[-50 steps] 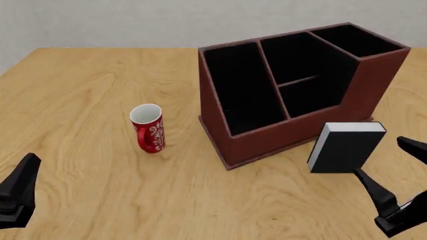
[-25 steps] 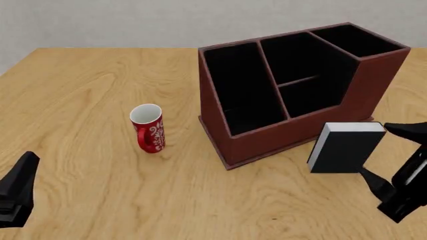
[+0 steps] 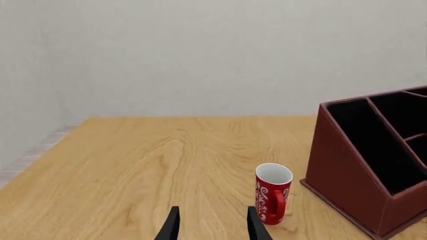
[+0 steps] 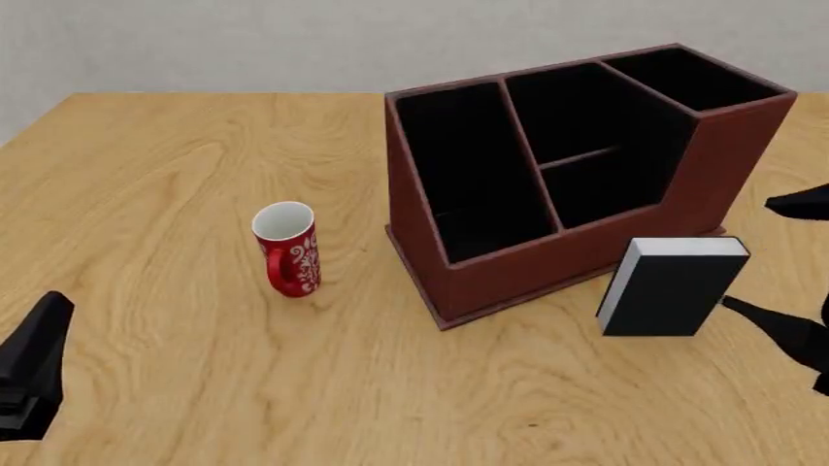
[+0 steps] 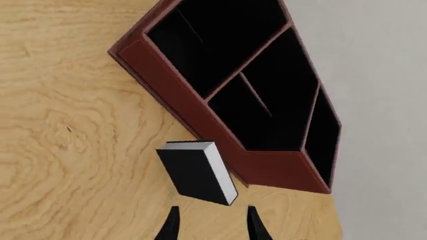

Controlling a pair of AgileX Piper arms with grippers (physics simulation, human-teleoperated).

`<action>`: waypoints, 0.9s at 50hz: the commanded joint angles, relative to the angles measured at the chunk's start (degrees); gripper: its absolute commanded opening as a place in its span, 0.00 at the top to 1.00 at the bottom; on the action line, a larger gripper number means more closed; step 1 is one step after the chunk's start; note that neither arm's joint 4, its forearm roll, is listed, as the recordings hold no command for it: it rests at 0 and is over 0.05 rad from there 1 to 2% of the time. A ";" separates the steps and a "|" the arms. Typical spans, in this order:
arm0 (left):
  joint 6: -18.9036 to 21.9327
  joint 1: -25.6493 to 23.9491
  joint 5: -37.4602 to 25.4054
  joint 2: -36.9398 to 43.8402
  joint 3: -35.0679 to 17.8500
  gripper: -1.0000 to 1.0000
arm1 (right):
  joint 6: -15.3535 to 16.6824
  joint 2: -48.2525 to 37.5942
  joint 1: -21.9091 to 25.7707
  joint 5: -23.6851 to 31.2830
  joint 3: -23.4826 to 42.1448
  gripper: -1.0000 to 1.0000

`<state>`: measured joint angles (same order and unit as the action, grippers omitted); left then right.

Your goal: Pick up the book and place it in the left compartment of the caddy.

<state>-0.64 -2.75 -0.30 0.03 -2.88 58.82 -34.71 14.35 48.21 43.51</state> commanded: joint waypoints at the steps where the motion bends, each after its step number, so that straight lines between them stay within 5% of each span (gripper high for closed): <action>1: -0.12 0.18 -0.16 -0.01 -0.58 0.00 | 6.03 -4.02 -0.42 9.16 5.54 0.00; 22: -0.24 1.72 -0.47 -0.01 -1.24 0.00 | 9.19 -13.50 2.53 14.68 12.99 0.00; 45: -0.09 3.45 -0.46 0.00 -1.37 0.00 | 11.92 -23.48 1.58 11.27 17.12 0.00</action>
<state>-0.81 -0.10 -0.78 0.02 -4.32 70.28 -54.25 15.71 60.82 59.44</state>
